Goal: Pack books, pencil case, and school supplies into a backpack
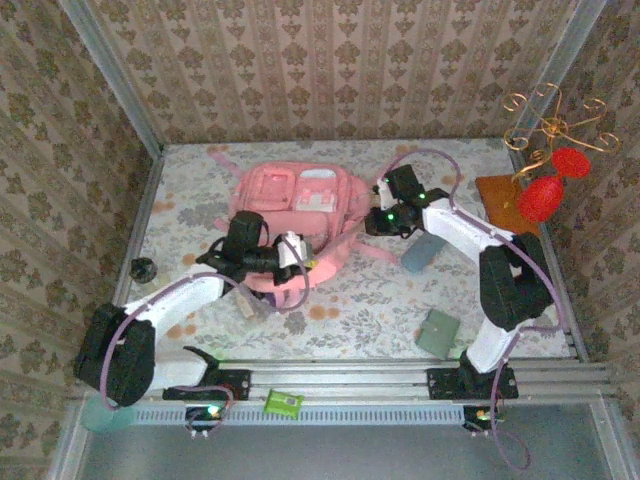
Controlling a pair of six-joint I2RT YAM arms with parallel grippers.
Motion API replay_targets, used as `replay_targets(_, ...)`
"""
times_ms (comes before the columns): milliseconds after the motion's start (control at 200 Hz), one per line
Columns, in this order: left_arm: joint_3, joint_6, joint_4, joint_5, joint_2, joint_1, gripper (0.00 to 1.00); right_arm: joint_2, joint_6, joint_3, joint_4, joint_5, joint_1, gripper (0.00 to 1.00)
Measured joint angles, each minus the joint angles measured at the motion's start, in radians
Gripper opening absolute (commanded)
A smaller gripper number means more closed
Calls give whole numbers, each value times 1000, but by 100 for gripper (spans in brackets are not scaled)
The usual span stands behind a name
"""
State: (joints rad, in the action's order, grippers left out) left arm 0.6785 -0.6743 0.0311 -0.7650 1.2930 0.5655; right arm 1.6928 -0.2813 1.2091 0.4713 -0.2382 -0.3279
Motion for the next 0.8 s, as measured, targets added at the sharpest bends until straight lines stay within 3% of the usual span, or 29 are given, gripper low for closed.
replay_targets(110, 0, -1, 8, 14, 83, 74, 0, -153, 6, -98, 23, 31, 46, 46)
replay_targets(220, 1, -2, 5, 17, 151, 116, 12, -330, -1, -169, 21, 54, 57, 51)
replay_targets(345, 11, -3, -1, 16, 190, 122, 15, -358, -6, -185, -63, 8, 48, 53)
replay_targets(370, 13, -3, -2, 16, 191, 122, 21, -338, -5, -183, -80, -1, 43, 53)
replay_targets(465, 17, 2, -9, 17, 185, 122, 59, -244, -1, -166, -125, -15, 22, 53)
replay_targets(535, 17, 1, -9, 17, 180, 122, 72, -201, 0, -166, -130, -24, 12, 53)
replay_targets(670, -55, 256, 126, 66, 51, 42, 77, -51, 29, -53, -168, -32, -30, 53)
replay_targets(800, -91, 582, 209, 278, -82, -71, 83, 61, 60, 26, -191, -33, -79, 53)
